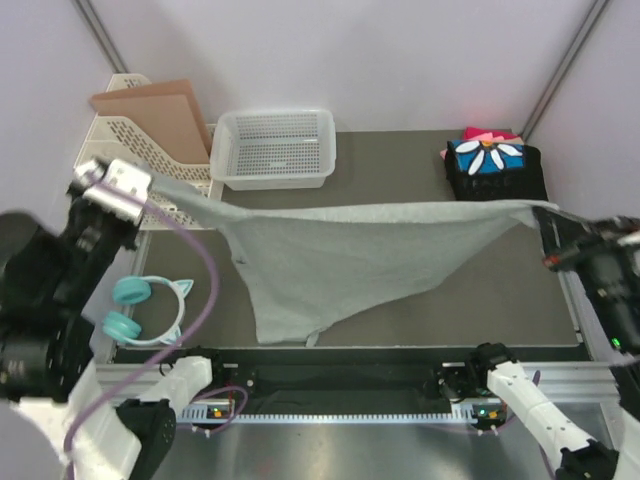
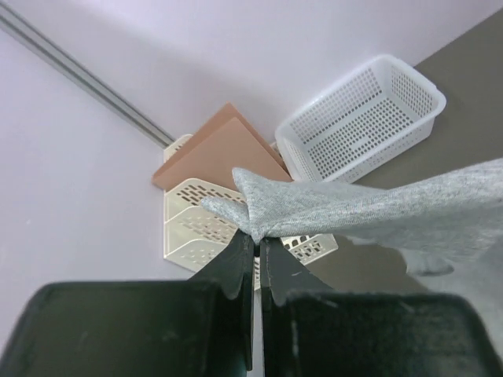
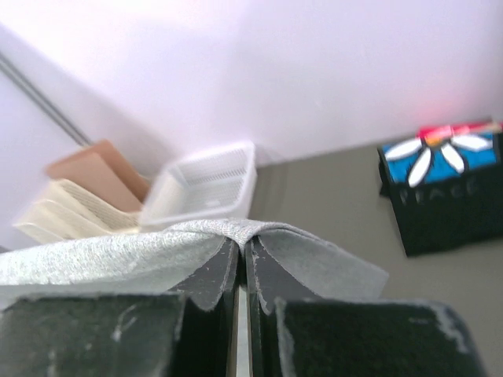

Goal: Fold and stack the t-shirts
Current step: Flatten out the tshirt

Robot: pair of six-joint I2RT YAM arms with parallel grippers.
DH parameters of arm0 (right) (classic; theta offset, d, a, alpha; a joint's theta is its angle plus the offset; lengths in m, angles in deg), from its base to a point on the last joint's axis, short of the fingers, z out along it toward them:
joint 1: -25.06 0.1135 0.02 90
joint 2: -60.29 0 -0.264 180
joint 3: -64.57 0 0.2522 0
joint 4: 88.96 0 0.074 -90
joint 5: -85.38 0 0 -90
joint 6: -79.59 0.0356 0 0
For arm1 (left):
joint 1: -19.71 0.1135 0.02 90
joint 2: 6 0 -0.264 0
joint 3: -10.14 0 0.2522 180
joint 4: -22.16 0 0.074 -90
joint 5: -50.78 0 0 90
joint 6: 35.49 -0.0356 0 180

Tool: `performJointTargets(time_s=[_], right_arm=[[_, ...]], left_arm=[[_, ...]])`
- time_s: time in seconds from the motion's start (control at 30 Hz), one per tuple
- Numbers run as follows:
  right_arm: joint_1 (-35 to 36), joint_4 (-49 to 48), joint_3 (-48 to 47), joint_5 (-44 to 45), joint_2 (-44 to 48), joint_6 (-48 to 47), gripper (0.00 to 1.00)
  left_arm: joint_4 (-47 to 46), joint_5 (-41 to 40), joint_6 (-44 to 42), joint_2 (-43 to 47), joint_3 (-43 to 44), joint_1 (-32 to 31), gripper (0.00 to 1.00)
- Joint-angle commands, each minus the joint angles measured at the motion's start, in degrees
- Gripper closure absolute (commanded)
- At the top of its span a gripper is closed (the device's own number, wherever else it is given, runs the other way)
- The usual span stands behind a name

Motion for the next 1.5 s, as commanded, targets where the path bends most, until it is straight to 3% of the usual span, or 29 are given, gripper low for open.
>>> performJointTargets(time_s=[0.0,0.2,0.37,0.53,0.67,0.7,0.8,0.9,1.07,1.23,1.37,1.47], right_arm=[[-0.3,5.8,-5.2,-3.5,4.3,-2.7,1.0],[-1.5,17.3,-17.0,-5.4,5.0,-2.8,1.0],[-2.8,22.4,-25.2,-6.3,3.7,-2.6,1.0],[-3.0,22.9,-24.4,-4.1,2.8,-0.8,1.0],[-2.8,20.6,-12.5,0.7,2.8,1.0,1.0],[-2.7,18.4,-9.3,2.3,2.7,1.6,1.0],[-2.8,11.2,4.1,4.3,0.4,2.8,1.0],[-2.8,3.2,16.7,8.1,-4.0,3.4,1.0],[-3.0,-7.1,28.4,11.4,-17.6,4.6,1.0],[-5.0,-15.7,31.3,11.1,-30.4,5.2,1.0],[-7.2,-18.8,30.1,10.0,-41.0,5.0,1.0],[-8.6,-20.5,28.2,8.9,-44.7,4.6,1.0]], left_arm=[[5.9,-1.2,-0.7,4.5,3.0,0.2,1.0],[8.9,-7.4,-1.8,5.3,18.5,0.3,1.0],[2.0,-10.6,-2.7,8.5,19.1,3.8,1.0],[0.5,-9.1,-1.7,9.4,16.3,4.9,1.0],[0.5,-5.7,-1.5,11.7,1.1,5.0,1.0],[0.0,-4.5,-1.7,12.1,-7.6,5.0,1.0],[-4.3,-2.5,-2.9,10.8,-23.3,5.0,1.0],[-11.2,-3.2,-5.5,4.8,-34.5,5.1,1.0],[-22.3,-8.1,-9.8,-15.6,-39.2,4.5,1.0],[-24.7,-16.5,-10.7,-37.8,-28.2,2.1,1.0],[-24.3,-20.9,-11.0,-47.4,-16.9,-1.0,1.0],[-25.0,-23.3,-12.3,-50.7,-13.1,-3.8,1.0]])
